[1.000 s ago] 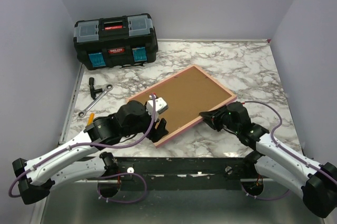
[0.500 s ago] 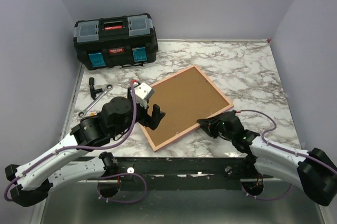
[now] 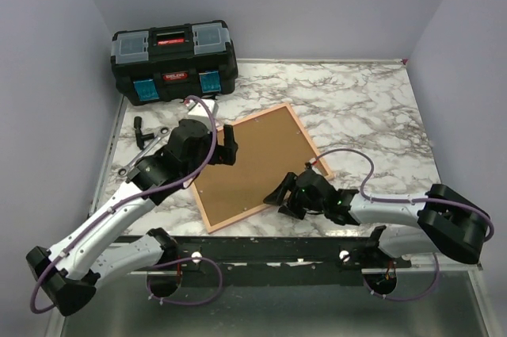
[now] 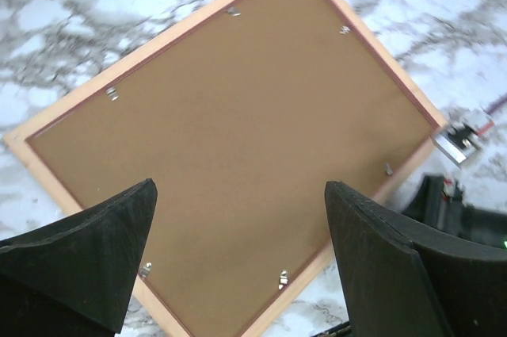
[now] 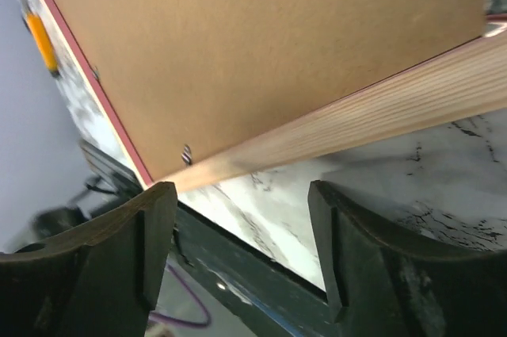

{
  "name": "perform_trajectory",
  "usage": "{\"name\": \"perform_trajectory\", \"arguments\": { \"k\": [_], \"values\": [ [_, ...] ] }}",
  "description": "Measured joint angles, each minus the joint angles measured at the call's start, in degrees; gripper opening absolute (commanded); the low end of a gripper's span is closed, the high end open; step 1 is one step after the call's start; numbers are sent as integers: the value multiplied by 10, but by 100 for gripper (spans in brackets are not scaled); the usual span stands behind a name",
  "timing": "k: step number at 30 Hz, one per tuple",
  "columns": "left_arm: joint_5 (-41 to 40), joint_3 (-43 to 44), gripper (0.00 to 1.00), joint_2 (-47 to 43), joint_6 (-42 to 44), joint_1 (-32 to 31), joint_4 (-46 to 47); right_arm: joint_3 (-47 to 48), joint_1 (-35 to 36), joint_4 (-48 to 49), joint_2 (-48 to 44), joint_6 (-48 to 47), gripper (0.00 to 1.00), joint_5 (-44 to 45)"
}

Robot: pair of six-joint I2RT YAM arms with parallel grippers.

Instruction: Take the photo out of the frame

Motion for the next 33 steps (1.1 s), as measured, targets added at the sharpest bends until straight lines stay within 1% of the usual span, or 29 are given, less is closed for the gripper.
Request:
{"name": "perform_trajectory", "arguments": {
  "k": [1, 2, 3, 5, 7, 10, 12, 13, 14, 16, 20, 22, 26, 28, 30, 33],
  "values": [
    [5, -3, 90, 2, -11, 21, 0, 6, 5, -5, 0, -23, 77, -3],
    [13, -10, 90, 3, -23, 46, -1, 9, 7, -12, 0, -47, 83, -9],
    [19, -18, 90, 5, -37, 75, -2, 10, 10, -18, -7, -64, 85, -12],
    [30, -30, 90, 12, -60, 109, -7, 10, 12, -40, -27, -100, 86, -17],
    [43, -44, 88, 27, -88, 140, -9, 8, 13, -90, -66, -135, 86, -9],
    [64, -70, 81, 53, -129, 179, -8, 9, 14, -175, -140, -180, 90, 30],
    [87, -106, 80, 72, -163, 214, 5, 27, 14, -221, -178, -214, 94, 70],
    [94, -112, 80, 74, -173, 220, 5, 46, 12, -240, -184, -233, 94, 92],
    [100, -137, 81, 84, -190, 237, 8, 71, 6, -255, -182, -251, 94, 111],
    [109, -167, 82, 90, -218, 257, 16, 131, -24, -269, -156, -293, 92, 126],
    [111, -215, 84, 90, -271, 276, 34, 220, -164, -257, -64, -370, 92, 110],
    [113, -224, 85, 91, -288, 279, 43, 255, -212, -262, -4, -405, 91, 119],
    [119, -226, 86, 94, -304, 284, 61, 318, -234, -279, 102, -475, 81, 138],
    [120, -229, 82, 93, -309, 289, 75, 331, -240, -277, 136, -504, 78, 138],
    [122, -234, 80, 94, -311, 297, 82, 332, -246, -274, 158, -532, 77, 139],
    [129, -235, 80, 107, -312, 319, 89, 319, -256, -256, 167, -568, 72, 138]
  ]
}}
